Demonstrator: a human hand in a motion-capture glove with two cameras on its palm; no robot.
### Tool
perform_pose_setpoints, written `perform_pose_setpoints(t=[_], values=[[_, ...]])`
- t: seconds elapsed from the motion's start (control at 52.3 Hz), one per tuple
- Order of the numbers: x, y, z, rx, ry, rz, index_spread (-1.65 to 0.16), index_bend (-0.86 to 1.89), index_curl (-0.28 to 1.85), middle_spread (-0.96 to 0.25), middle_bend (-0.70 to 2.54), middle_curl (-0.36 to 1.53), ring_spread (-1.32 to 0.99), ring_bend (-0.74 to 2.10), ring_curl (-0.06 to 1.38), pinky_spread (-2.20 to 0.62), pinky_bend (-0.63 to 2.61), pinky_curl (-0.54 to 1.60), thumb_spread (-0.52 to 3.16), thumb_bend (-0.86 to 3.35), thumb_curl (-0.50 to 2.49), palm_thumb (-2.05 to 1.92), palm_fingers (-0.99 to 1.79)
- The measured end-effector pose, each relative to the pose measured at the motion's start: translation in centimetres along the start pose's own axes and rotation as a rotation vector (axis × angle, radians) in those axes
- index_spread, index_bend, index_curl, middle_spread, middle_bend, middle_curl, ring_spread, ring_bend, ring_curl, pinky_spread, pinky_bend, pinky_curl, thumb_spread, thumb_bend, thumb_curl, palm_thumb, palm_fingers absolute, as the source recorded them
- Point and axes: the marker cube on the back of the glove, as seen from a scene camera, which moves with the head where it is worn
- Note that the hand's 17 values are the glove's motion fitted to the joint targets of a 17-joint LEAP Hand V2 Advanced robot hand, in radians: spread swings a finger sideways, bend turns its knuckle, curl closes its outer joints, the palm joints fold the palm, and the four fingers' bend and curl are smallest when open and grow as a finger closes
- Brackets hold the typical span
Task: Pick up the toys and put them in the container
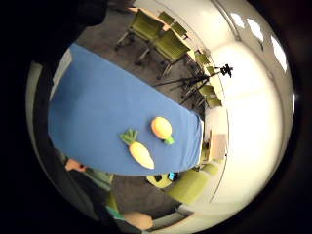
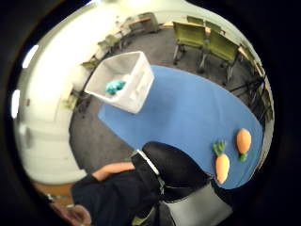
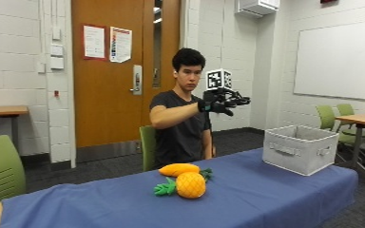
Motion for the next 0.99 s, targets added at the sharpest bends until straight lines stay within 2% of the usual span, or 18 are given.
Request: perform_pose_setpoints(t=[0.038,0.077,0.287,0.402,0.727,0.995], values=[[1.6,0.9,0.4,0.003,0.090,0.152,-0.27,0.08,0.37,-0.18,0.16,0.36,-0.36,0.37,0.21,-0.12,0.92,0.33,1.08,-0.06,0.30,-0.06,-0.22],[2.9,2.1,0.5,0.003,0.103,0.205,-0.28,0.08,0.35,-0.18,0.16,0.36,-0.35,0.35,0.21,-0.12,0.91,0.33,1.08,-0.06,0.29,-0.06,-0.22],[7.5,7.6,1.5,-0.024,0.092,0.330,-0.29,0.09,0.28,-0.18,0.16,0.34,-0.32,0.28,0.22,-0.09,0.87,0.32,1.04,-0.06,0.26,-0.07,-0.19],[10.9,13.1,5.8,-0.053,0.065,0.426,-0.29,0.11,0.27,-0.18,0.16,0.33,-0.32,0.24,0.23,-0.08,0.83,0.32,1.02,-0.07,0.25,-0.08,-0.17],[11.9,18.0,17.3,-0.163,-0.029,0.493,-0.29,0.10,0.23,-0.16,0.16,0.32,-0.30,0.18,0.26,-0.06,0.78,0.32,0.98,-0.07,0.22,-0.09,-0.17],[12.0,18.6,21.5,-0.198,-0.025,0.497,-0.29,0.12,0.23,-0.16,0.16,0.31,-0.30,0.16,0.25,-0.06,0.76,0.33,0.98,-0.07,0.21,-0.09,-0.17]])
